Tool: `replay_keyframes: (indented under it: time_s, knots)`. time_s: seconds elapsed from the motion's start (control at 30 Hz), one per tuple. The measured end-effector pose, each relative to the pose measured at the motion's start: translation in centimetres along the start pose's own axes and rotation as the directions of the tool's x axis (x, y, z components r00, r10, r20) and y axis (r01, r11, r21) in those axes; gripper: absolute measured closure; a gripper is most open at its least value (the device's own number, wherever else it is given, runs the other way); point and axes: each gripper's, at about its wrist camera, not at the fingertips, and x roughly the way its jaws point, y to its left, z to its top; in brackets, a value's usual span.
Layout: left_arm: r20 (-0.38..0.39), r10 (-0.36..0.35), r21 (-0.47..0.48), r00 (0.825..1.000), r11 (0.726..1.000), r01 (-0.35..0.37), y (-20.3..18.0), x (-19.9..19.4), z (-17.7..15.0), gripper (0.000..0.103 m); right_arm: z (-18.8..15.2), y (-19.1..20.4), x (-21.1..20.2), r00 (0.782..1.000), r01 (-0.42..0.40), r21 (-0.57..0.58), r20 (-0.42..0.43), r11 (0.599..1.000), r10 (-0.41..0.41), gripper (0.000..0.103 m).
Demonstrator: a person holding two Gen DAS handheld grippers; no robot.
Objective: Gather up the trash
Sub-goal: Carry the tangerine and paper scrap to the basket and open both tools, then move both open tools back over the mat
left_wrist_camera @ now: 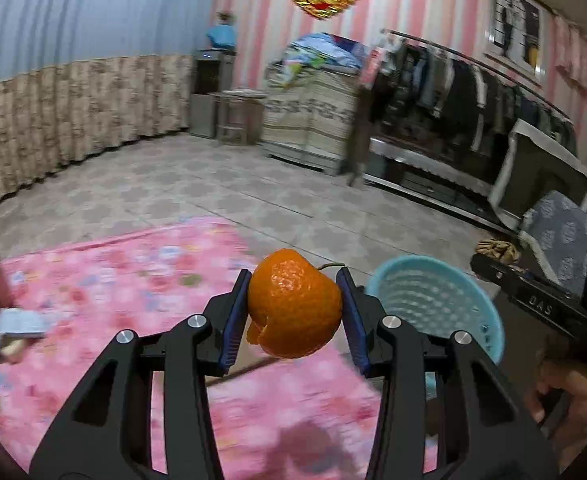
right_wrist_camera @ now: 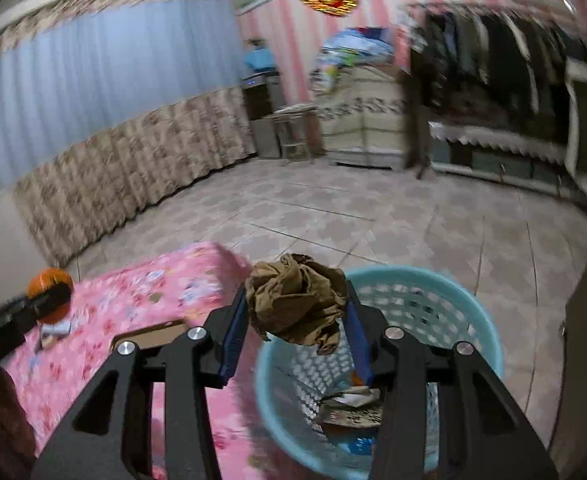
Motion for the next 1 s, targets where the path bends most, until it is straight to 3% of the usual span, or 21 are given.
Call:
replay_keyframes:
  time_s: [0.3,0.7,0.73,0.8,0.83,0.87,1.0]
  knots:
    - [-0.068,-0.065,0.075,0.996,0.995,0.070,-6.2,5.3,-0.6,0.061,0.1,-2.2,-0.1,0.998,0.068,0.001,0.019,0.998,-0.068,0.058]
    - [-0.129,-0.117,0.084,0.985,0.988,0.128,-9.5,8.8,-0.9,0.060,-0.4,-3.3,-1.1,0.993,0.108,0.033,0.038,0.994,-0.110,0.055]
    - [-0.136,-0.125,0.089,0.983,0.986,0.138,-9.8,9.0,-0.9,0.058,-0.4,-3.3,-1.2,0.993,0.113,0.035,0.041,0.993,-0.114,0.053]
    - [-0.135,-0.133,0.086,0.982,0.986,0.145,-10.3,9.3,-1.1,0.043,-0.5,-3.5,-1.4,0.991,0.121,0.043,0.056,0.992,-0.124,0.040]
    - [-0.126,-0.136,0.081,0.983,0.986,0.147,-10.4,9.2,-1.0,0.029,-0.4,-3.6,-1.5,0.991,0.120,0.048,0.061,0.992,-0.123,0.034]
    - [-0.114,-0.132,0.082,0.985,0.986,0.142,-10.5,9.0,-1.0,0.025,-0.4,-3.8,-1.5,0.990,0.126,0.053,0.061,0.991,-0.129,0.034]
    - [-0.092,-0.113,0.088,0.989,0.989,0.121,-9.9,8.2,-0.7,0.025,-0.4,-4.0,-1.5,0.989,0.131,0.053,0.058,0.990,-0.134,0.034]
